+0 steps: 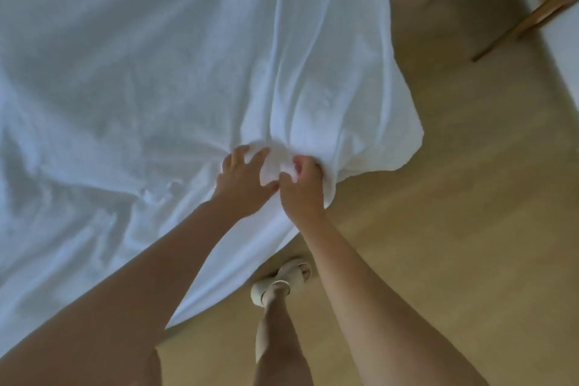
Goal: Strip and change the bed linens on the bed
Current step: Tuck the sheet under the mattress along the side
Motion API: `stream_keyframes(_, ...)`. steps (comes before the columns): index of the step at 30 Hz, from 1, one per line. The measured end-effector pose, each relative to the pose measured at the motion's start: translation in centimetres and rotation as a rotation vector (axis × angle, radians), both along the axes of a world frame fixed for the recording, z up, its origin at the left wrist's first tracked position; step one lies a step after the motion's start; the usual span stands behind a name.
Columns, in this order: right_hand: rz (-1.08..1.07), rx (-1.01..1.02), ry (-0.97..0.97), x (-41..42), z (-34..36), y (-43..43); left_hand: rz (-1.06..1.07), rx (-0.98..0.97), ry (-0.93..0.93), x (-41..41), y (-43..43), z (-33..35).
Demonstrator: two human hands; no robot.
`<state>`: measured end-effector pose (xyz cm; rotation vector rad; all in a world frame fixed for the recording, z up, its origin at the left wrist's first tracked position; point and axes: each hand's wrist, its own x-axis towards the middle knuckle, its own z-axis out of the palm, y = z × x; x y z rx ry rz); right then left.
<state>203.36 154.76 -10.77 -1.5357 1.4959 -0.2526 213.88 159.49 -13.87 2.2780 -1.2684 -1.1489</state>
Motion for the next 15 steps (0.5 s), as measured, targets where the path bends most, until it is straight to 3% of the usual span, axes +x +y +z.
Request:
stream_keyframes(3, 0.212, 0.04, -0.115, -4.7, 2.2, -1.8, 0.284, -0.058, 0.163, -2.9, -5.5, 1.8)
stream_keyframes(8, 0.276, 0.014, -0.014, -12.1, 5.7, -11.4, 0.673, -0.128, 0.205, -7.0, -11.0, 5.0)
stream_keyframes(12, 0.369, 0.03, 0.096, -14.9, 6.1, -19.7, 0.587, 0.002, 0.037, -8.7, -13.9, 5.8)
stream_keyframes(15, 0.503, 0.122, 0.182, -16.7, 5.8, -25.1, 0.509, 0.224, -0.056, -9.8, -17.2, 5.5)
